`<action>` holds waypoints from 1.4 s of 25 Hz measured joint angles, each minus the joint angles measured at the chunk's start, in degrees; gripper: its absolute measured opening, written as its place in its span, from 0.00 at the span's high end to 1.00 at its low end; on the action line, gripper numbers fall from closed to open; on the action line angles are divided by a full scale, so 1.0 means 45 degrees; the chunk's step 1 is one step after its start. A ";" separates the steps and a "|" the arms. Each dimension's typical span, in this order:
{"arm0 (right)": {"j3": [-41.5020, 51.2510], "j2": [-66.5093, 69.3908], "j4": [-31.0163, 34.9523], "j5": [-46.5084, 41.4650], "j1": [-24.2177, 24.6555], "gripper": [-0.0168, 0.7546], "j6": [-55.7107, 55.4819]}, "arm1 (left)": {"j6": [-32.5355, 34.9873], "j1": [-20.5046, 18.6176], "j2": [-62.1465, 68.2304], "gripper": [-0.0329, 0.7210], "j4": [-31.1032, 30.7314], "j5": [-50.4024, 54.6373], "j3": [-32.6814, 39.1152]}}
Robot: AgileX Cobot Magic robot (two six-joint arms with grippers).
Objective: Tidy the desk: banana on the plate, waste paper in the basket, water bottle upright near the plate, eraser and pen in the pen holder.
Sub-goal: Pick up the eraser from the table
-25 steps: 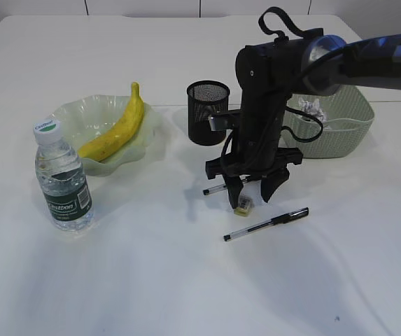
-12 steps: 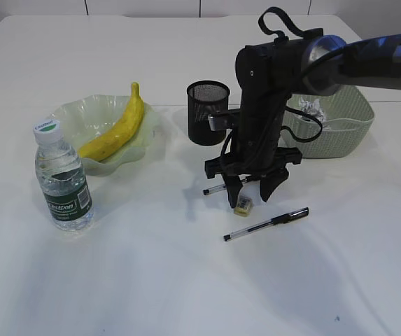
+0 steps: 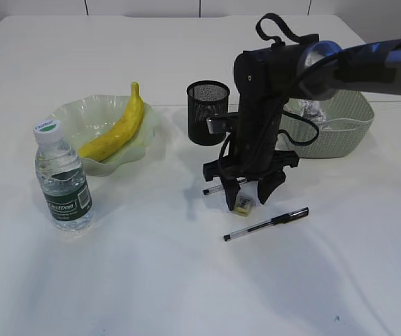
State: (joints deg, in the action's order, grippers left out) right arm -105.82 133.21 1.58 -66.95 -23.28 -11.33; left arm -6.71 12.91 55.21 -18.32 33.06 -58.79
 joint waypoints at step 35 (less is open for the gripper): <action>-0.1075 0.0696 0.0576 -0.0572 -0.0051 0.38 0.0000 | 0.0000 0.0000 0.0000 0.17 -0.0465 0.0209 0.0000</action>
State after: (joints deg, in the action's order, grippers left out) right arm -110.66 136.35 4.17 -69.53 -23.51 -11.33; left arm -6.71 12.91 55.21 -20.41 34.00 -58.79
